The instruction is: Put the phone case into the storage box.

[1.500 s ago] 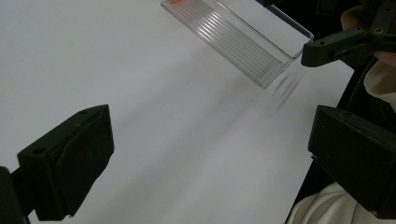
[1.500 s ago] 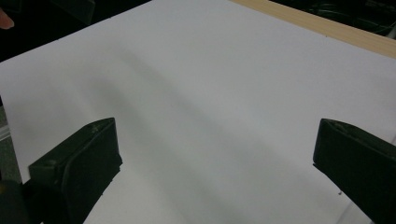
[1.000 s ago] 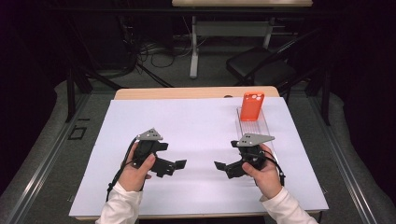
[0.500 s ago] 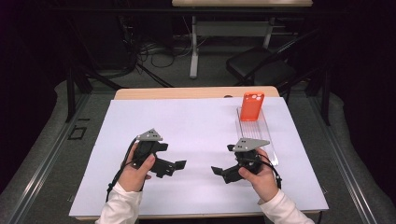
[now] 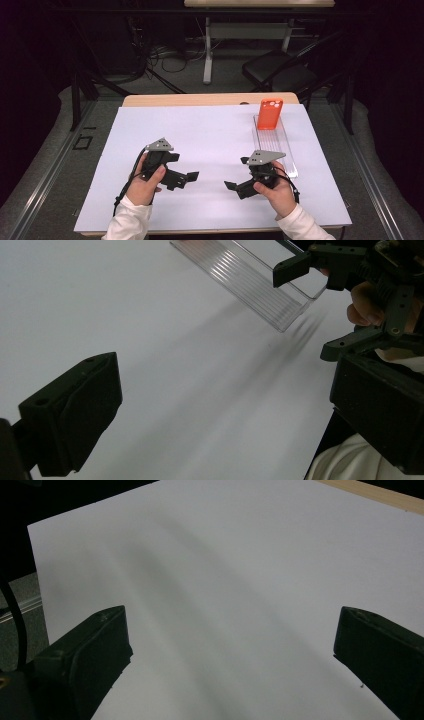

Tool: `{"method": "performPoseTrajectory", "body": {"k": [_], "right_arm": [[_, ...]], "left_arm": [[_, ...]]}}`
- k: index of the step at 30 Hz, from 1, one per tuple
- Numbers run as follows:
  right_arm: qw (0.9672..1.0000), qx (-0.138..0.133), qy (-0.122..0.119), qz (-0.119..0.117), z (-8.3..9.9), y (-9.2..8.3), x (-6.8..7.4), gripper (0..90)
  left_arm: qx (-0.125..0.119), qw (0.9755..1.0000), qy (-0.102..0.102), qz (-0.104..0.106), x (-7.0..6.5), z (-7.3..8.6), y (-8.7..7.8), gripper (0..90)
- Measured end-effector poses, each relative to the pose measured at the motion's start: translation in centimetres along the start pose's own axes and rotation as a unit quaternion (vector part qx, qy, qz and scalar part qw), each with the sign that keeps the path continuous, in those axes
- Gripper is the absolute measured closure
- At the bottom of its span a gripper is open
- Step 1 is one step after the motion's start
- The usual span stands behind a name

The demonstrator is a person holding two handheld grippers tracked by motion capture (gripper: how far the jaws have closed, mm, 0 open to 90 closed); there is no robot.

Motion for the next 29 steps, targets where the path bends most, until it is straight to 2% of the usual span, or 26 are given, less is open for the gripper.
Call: {"method": "performPoseTrajectory", "body": {"k": [29], "right_arm": [[0.9999, 0.0, -0.003, -0.01, 0.05, 0.08, 0.31, 1.9]], "left_arm": [[-0.004, 1.0, 0.0, -0.001, 0.1, -0.09, -0.1, 0.6]]}}
Point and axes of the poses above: each handheld gripper's, and its own axes: y roughly forward along the jaws, z roughly out of its underside, x roughly to its left, the point moved 7 cm from there along y, roughly forward along the jaws, and after that the axes turned 1 degree about -z, right-handed, at the moved point
